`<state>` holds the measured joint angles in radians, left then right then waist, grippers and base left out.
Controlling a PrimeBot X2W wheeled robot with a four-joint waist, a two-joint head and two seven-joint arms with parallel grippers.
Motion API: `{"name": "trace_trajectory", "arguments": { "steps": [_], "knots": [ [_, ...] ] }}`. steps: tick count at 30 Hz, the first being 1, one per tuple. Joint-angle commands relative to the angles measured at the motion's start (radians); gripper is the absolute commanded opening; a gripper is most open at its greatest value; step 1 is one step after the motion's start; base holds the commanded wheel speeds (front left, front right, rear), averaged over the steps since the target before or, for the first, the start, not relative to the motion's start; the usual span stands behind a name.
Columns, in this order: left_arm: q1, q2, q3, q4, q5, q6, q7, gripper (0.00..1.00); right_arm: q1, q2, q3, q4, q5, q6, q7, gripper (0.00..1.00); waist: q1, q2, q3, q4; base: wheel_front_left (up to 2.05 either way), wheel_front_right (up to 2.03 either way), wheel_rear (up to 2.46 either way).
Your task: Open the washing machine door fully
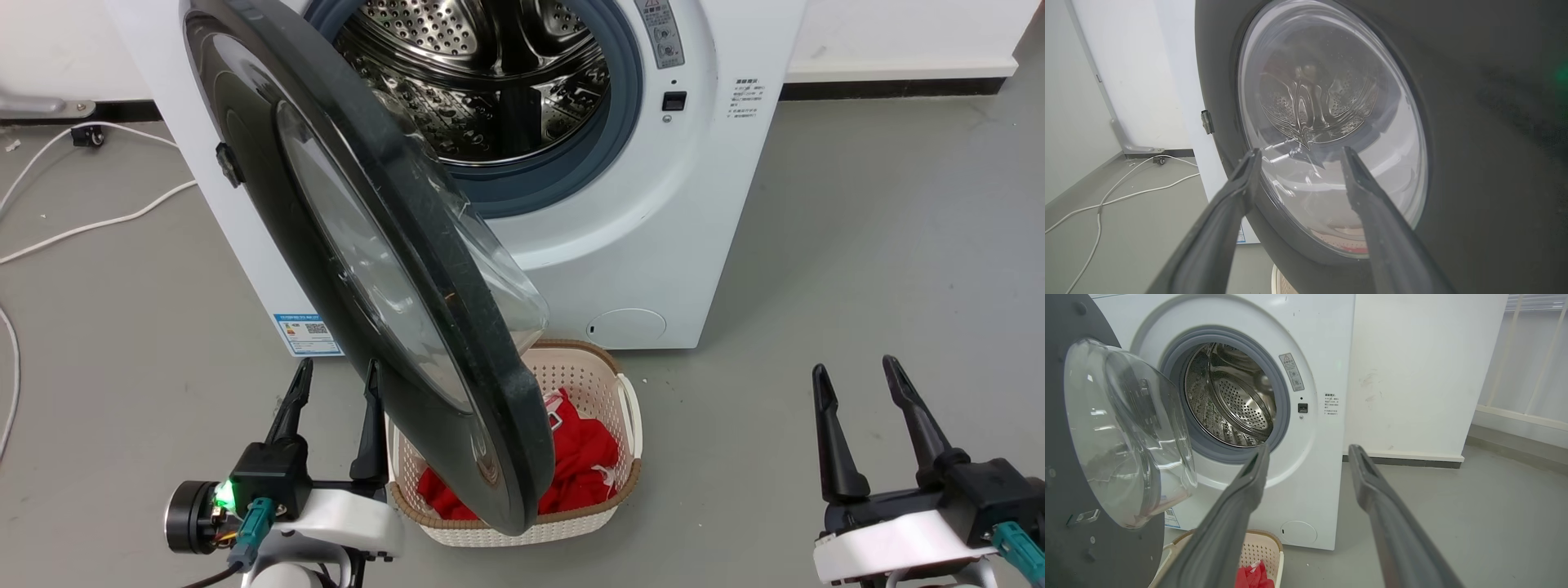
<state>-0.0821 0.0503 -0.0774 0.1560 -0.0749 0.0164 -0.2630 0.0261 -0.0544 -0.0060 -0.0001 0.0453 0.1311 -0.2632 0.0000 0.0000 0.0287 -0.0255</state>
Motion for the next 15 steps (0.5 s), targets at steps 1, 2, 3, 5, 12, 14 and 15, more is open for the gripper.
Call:
{"name": "trace_trajectory", "arguments": {
  "steps": [1,2,3,5,12,14,15],
  "knots": [
    [0.006,0.0,0.003,-0.005,0.001,-0.001,-0.003,1.0,0.006,0.005,0.002,0.0,-0.006,-0.001,-0.002,1.0,0.0,0.0,0.002,0.0,0.0,0.0,0.0],
    [0.004,0.0,0.004,-0.005,0.002,-0.001,-0.003,1.0,0.007,0.006,0.003,0.005,0.005,-0.001,-0.002,1.0,0.0,0.0,0.004,-0.001,0.0,0.0,0.0],
    [0.003,0.0,0.006,-0.006,0.003,-0.001,-0.003,1.0,0.006,0.006,0.003,0.008,0.013,-0.001,-0.002,1.0,0.0,0.0,0.005,-0.002,0.0,0.0,0.0],
    [0.001,0.0,0.006,-0.007,0.004,-0.001,-0.003,1.0,0.001,0.006,0.005,0.009,0.026,-0.001,-0.002,1.0,0.0,0.0,0.007,-0.003,0.0,0.0,0.0],
    [-0.004,0.0,0.007,-0.004,0.006,-0.005,-0.003,1.0,-0.014,0.006,0.003,0.011,0.034,-0.001,-0.002,1.0,0.0,0.0,0.012,-0.004,0.0,0.0,0.0],
    [-0.005,0.0,0.007,-0.003,0.004,-0.005,-0.003,1.0,-0.015,0.006,0.005,0.014,0.037,-0.001,-0.002,1.0,0.0,0.0,0.013,-0.003,0.0,0.0,0.0],
    [-0.004,0.0,0.006,-0.002,0.002,-0.004,-0.003,1.0,-0.015,0.006,0.006,0.014,0.038,-0.001,-0.002,1.0,0.0,0.0,0.014,-0.003,0.0,0.0,0.0]
  ]
}}
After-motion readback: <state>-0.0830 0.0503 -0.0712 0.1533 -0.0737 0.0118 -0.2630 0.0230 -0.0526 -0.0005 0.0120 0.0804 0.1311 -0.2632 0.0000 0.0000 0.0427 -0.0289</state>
